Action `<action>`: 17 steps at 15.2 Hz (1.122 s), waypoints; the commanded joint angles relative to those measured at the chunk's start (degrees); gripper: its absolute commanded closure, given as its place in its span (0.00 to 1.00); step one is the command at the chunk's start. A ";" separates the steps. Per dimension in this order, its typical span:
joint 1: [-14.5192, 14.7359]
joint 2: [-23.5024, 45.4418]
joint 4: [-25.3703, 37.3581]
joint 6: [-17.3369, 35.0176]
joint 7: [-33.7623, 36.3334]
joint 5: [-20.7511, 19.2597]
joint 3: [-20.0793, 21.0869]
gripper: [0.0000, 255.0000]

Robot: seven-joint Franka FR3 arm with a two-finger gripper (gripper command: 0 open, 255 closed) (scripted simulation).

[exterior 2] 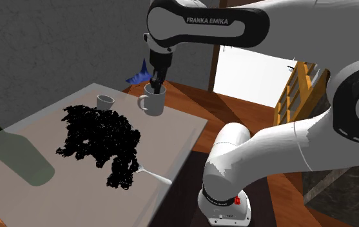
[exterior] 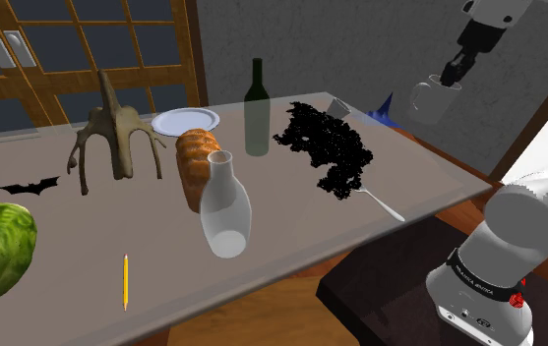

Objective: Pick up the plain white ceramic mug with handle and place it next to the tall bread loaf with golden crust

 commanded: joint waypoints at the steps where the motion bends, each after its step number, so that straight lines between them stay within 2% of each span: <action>1: 1.15 0.62 -0.18 0.73 2.87 1.61 2.61 1.00; 9: 5.64 7.44 2.63 4.79 12.90 7.06 11.61 1.00; 17: 9.02 17.71 9.71 8.34 22.30 10.32 19.68 1.00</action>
